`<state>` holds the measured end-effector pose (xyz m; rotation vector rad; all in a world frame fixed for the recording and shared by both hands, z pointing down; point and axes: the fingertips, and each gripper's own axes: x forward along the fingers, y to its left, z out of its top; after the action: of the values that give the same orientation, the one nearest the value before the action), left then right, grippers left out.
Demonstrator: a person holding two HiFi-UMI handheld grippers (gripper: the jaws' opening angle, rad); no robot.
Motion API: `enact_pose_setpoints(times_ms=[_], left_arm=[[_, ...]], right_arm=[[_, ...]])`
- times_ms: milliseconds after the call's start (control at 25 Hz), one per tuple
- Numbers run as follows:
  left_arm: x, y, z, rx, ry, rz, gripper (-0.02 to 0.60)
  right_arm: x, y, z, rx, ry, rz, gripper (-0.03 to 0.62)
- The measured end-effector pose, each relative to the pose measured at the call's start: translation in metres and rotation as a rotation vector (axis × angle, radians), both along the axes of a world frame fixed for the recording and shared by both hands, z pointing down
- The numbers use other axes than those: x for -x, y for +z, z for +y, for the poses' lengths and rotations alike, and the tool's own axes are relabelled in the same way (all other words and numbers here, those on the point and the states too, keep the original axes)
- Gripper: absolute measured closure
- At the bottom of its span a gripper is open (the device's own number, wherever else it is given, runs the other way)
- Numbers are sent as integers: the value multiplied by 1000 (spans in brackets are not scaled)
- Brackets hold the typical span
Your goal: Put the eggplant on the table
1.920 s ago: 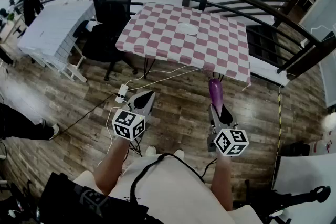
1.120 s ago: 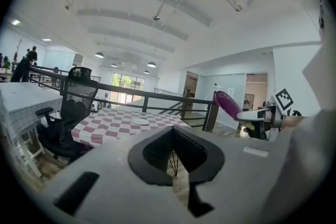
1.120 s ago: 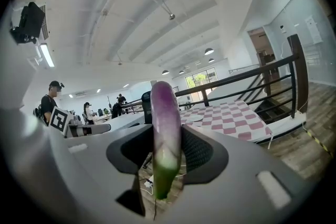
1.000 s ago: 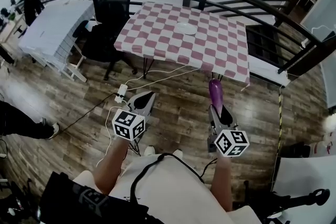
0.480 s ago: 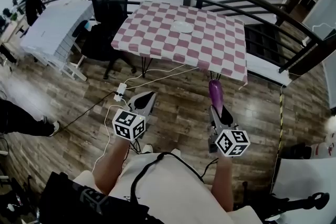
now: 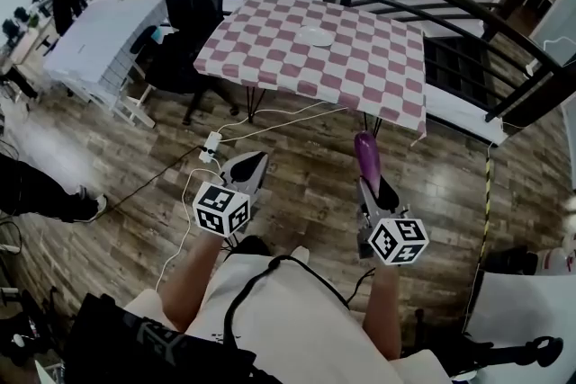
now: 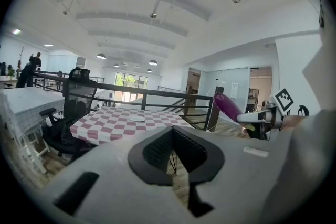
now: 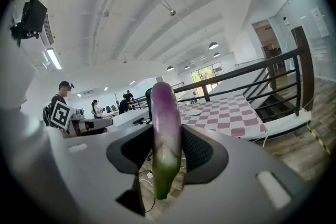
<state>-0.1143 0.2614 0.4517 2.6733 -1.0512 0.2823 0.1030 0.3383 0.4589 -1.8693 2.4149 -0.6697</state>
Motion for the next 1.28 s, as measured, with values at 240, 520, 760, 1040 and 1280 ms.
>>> enact_pose_setpoints(times_ms=[240,520,760,1040,1280], left_arm=[[-3,4,12,6,-17,-9,577],[-6,0,11,-2,-24,-4,577],[-10,0,3,-6,-14,3,577],[-17,8,-22,2,3,19,577],[-22,15,-67,21,11,31,577]], right_arm=[[-9,5,15,4,-1,-12,419],[-11,9,17,10,1,-18,419],[-8,7,12,5,-1,-16,419],[-10,11,-11,20,2,-9,419],[-9,8,-55,31,-11,12,419]])
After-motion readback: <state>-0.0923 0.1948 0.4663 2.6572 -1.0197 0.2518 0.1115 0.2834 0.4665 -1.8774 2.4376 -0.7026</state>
